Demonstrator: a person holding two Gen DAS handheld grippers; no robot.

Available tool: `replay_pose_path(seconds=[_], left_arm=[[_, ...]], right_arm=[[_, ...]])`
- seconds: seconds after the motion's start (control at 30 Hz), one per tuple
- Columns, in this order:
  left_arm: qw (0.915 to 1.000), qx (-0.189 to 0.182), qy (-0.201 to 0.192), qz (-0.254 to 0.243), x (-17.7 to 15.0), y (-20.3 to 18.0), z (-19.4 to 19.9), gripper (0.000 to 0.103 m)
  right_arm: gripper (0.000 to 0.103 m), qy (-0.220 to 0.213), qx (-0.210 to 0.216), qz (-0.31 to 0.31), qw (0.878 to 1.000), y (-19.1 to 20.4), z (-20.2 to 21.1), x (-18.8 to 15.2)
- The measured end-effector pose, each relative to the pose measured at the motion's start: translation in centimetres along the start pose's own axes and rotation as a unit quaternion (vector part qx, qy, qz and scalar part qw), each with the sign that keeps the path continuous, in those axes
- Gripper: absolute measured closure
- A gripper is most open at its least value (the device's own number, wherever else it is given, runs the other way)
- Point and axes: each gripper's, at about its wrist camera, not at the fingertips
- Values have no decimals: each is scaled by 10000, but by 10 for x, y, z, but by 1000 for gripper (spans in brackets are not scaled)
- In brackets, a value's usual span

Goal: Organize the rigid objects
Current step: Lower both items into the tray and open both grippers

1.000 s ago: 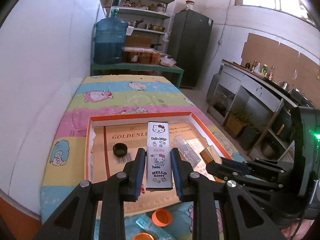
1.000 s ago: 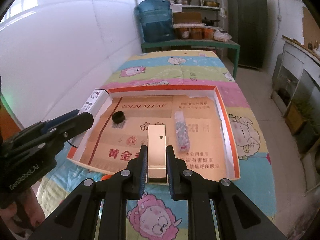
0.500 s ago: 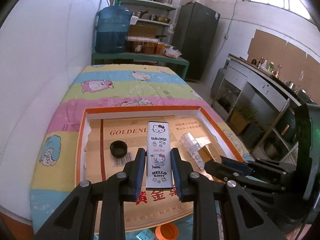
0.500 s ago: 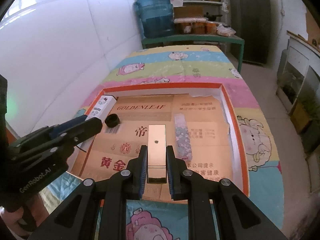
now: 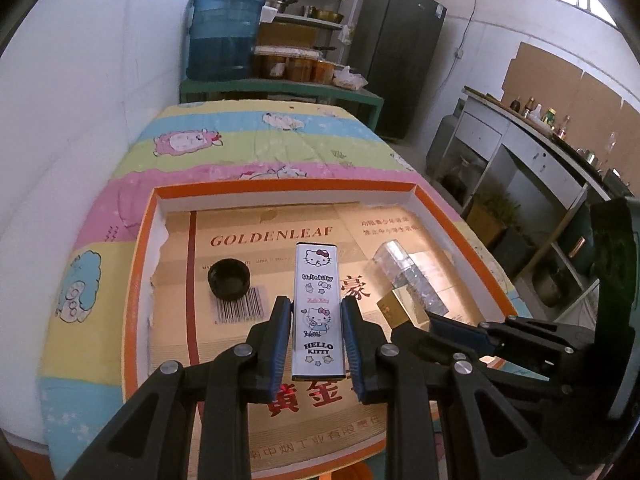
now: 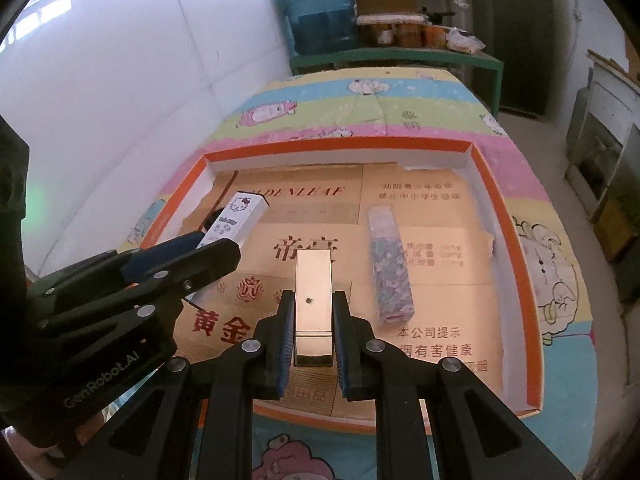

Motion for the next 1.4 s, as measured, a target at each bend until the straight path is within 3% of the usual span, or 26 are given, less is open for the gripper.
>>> replay_pose_path(seconds=[0.77,1.0,1.17,1.4], left_arm=[[9990,25,435,5,-8,6,-27,77],[9985,-189,491,169,-7,13,-31,76],[9984,-234,469,210,-7,16,-29,75],[9991,-178,361,96,-5,11,-20,69]], right_arm=[[85,196,-60,16,9998,-3,-19,-2],[85,202,-106,96,9997,-1,-20,-3],[72,205,-134,114,9996,0,-17,-5],[69,217,-151,105,9996,-1,-14,-8]])
Point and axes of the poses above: each gripper's, at about its wrist camera, not at the fingertips, and z roughly against the way its jaws point, y to its left, x to its top, and after that the axes turned 7 degrees about -z, right-handed
